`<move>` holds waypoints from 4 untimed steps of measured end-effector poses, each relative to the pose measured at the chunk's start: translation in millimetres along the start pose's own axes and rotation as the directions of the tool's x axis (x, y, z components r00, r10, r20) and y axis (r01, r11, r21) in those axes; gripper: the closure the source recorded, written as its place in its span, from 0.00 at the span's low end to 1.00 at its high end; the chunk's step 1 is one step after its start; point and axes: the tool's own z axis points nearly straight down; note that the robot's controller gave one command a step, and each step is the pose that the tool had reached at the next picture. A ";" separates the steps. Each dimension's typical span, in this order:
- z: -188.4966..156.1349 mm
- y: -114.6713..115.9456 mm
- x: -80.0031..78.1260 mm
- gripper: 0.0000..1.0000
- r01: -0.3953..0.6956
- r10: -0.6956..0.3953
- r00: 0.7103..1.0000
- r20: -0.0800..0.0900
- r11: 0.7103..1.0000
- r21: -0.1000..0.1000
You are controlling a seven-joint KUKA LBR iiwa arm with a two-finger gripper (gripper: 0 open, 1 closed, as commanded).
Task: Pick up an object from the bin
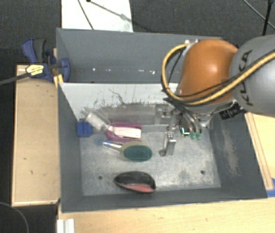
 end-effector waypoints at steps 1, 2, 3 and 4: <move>118.0 56.2 5.7 0.00 0.165 -0.165 0.986 0.010 0.986 0.000; 113.6 55.8 3.9 1.00 0.160 -0.159 0.987 0.016 0.987 -0.001; -1.3 62.1 16.9 1.00 0.110 -0.110 0.994 0.014 0.994 -0.001; -69.2 17.3 34.7 1.00 0.471 -0.471 0.882 0.011 0.882 0.006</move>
Offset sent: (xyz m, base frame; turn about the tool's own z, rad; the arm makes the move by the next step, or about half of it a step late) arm -0.0075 0.0545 -0.1162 -0.1653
